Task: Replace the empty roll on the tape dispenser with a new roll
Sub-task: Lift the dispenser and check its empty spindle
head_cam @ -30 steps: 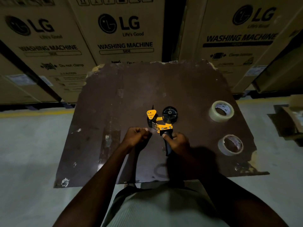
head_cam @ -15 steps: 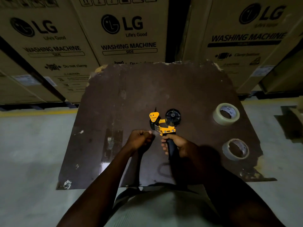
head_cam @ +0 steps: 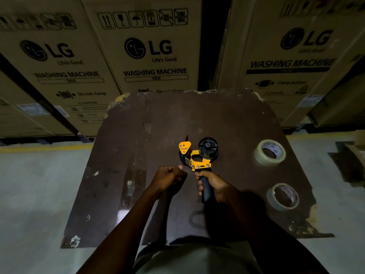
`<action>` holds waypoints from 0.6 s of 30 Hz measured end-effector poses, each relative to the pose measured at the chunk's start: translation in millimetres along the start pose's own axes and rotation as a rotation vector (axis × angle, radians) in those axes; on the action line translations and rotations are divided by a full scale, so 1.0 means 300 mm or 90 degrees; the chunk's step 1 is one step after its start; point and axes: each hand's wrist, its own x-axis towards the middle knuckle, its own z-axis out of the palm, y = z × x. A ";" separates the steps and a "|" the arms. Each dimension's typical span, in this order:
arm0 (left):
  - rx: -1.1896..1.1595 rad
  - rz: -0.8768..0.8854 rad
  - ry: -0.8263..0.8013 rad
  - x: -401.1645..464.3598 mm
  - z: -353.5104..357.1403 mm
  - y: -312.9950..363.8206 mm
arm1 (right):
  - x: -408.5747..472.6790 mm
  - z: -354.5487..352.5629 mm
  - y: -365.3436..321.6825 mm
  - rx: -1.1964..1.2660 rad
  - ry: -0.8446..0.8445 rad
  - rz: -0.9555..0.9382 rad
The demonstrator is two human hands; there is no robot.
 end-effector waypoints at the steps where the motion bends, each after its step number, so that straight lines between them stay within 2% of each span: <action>1: 0.001 0.005 -0.001 0.003 0.001 0.016 | -0.007 0.005 -0.018 0.001 0.001 -0.008; 9: -0.047 0.080 0.007 0.047 0.012 0.199 | -0.137 0.096 -0.210 -0.001 0.000 -0.123; 18: -0.109 0.224 0.008 0.040 -0.005 0.492 | -0.273 0.196 -0.405 -0.070 -0.037 -0.288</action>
